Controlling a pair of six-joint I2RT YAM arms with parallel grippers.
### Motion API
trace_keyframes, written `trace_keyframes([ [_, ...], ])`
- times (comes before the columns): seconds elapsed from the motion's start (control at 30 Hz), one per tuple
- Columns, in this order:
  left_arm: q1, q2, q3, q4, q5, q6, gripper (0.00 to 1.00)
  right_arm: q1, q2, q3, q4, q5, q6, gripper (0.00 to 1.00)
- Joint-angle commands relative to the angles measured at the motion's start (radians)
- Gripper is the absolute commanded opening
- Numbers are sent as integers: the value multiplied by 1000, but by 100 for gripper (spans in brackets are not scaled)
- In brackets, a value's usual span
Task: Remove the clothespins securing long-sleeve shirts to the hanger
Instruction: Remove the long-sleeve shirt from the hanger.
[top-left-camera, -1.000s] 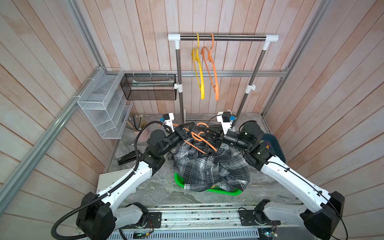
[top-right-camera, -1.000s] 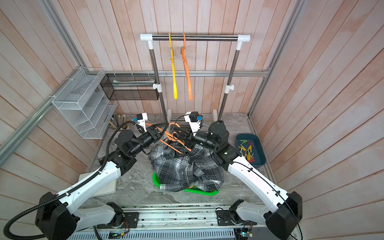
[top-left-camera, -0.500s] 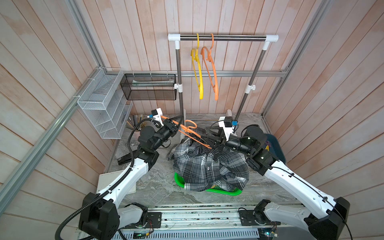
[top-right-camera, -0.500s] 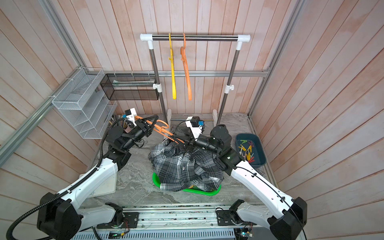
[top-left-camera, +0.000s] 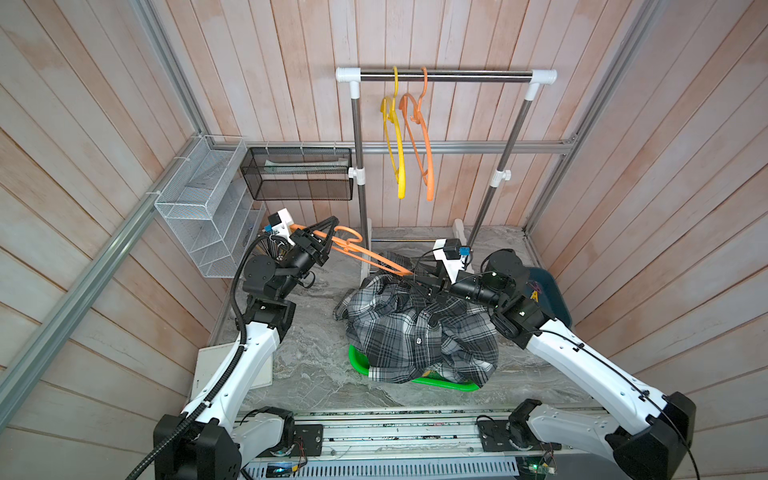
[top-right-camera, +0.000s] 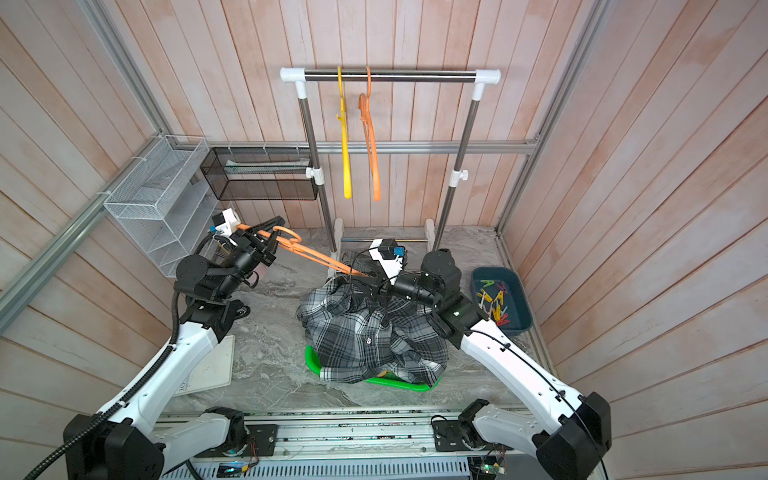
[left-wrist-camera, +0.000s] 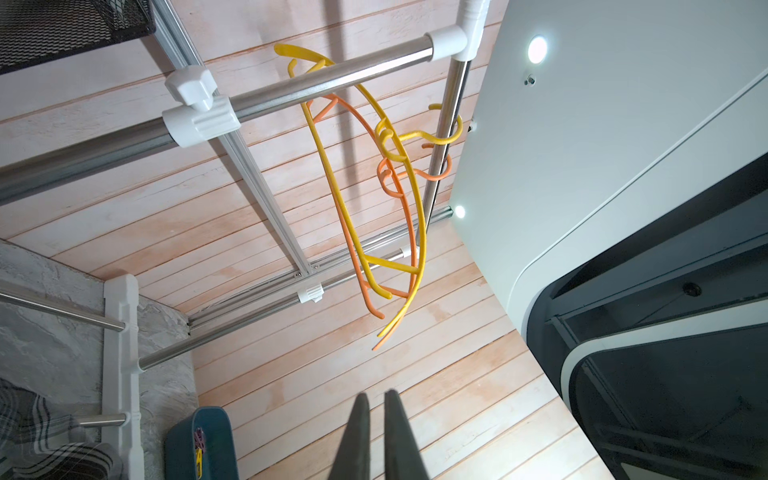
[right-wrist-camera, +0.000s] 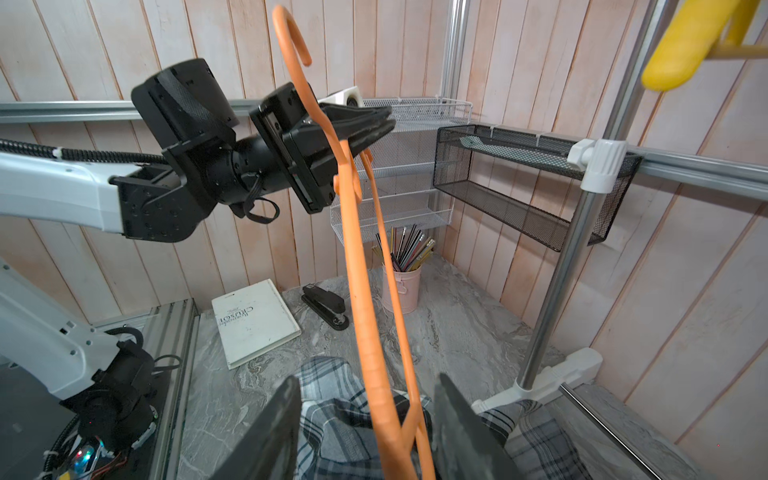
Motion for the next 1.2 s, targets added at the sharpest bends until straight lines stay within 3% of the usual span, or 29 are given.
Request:
trace_keyframes([
  [0.0,22,-28,20,50,36,-55,0,-2,35,26,42,-64,-22,51],
  [0.2,43,-32,8,80,51,-107,0,-3,92,12,118,-86,-2,48],
  [0.4,46,-26,10,87,65,-121,0,-2,109,8,169,-95,18,39],
  [0.73,49,2,-10,154,99,-155,0,0,119,33,146,-88,49,0],
  [0.77,50,5,-9,165,105,-154,0,0,116,37,136,-80,56,0],
  [0.8,53,10,-5,173,115,-151,7,-1,110,40,125,-66,63,0],
  [0.87,59,15,10,175,140,-127,37,-1,92,41,105,-25,85,0],
  [1.03,78,-16,57,64,158,0,80,-3,12,20,51,113,141,0],
  [1.17,100,-61,77,-29,135,121,100,-5,-15,36,-58,200,174,0],
])
